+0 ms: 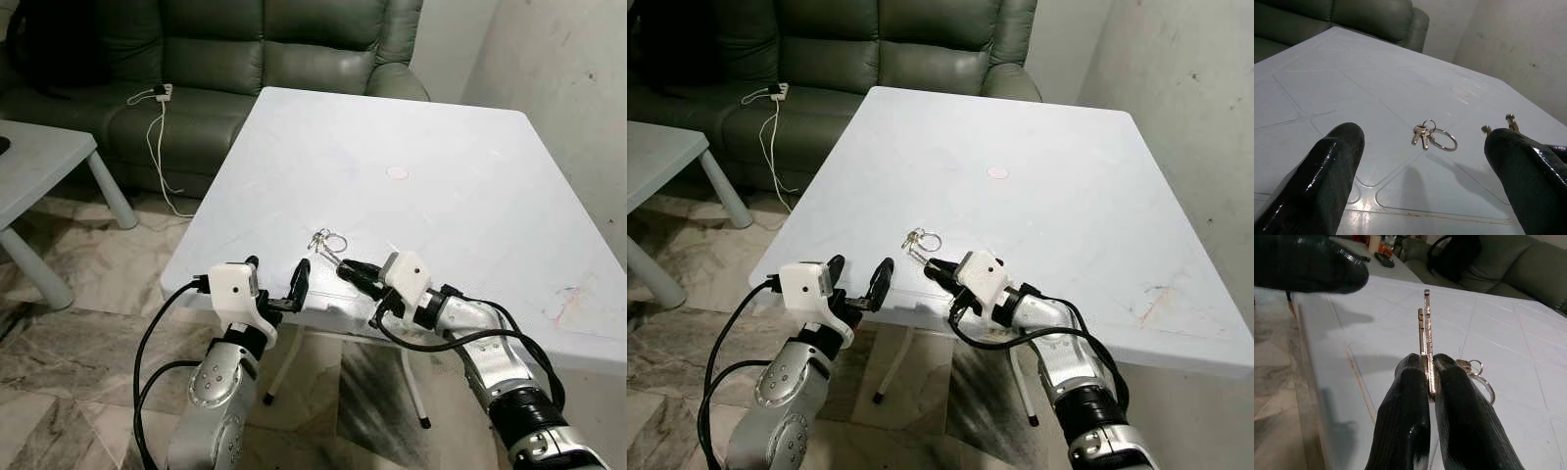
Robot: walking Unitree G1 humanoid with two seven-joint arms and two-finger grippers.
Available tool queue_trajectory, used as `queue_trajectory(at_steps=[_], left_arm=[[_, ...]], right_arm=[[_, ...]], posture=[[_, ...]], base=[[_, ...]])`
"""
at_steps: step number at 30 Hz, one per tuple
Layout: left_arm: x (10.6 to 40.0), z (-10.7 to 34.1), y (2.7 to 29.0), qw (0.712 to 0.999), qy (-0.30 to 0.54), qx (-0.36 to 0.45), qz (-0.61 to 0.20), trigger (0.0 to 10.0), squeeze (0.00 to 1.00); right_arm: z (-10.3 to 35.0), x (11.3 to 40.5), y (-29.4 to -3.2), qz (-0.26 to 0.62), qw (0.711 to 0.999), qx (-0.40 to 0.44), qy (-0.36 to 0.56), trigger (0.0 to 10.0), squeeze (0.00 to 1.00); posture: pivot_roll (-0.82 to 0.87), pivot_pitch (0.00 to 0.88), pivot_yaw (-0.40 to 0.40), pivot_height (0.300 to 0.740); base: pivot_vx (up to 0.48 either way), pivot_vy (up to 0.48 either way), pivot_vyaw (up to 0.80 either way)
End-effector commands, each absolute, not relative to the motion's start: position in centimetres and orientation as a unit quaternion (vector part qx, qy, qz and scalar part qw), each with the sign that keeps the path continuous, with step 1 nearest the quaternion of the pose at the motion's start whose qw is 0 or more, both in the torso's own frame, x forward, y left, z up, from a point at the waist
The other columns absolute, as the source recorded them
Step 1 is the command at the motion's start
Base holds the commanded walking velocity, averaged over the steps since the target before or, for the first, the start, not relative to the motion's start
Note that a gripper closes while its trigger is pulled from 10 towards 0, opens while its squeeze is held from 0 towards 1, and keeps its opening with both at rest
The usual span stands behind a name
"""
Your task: Hang keys on a hook
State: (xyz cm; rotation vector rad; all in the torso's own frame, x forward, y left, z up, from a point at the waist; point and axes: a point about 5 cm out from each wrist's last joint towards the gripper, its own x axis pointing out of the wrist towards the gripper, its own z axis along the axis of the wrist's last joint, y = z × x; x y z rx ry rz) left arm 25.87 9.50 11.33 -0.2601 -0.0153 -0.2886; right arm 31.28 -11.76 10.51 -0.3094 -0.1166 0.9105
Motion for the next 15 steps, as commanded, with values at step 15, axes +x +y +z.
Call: queue_trajectory(at_steps=[15], left_arm=[[26.07,12.34,8.22,0.976,-0.024,-0.149,-0.158,10.0,0.00]], right_arm=[[10.96,32.08,-11.87,0.362,0.921,-0.140,-0.039,10.0,0.00]], posture=[[0.02,0.017,-0.070,0.740]], base=[[0.000,0.000,0.00]])
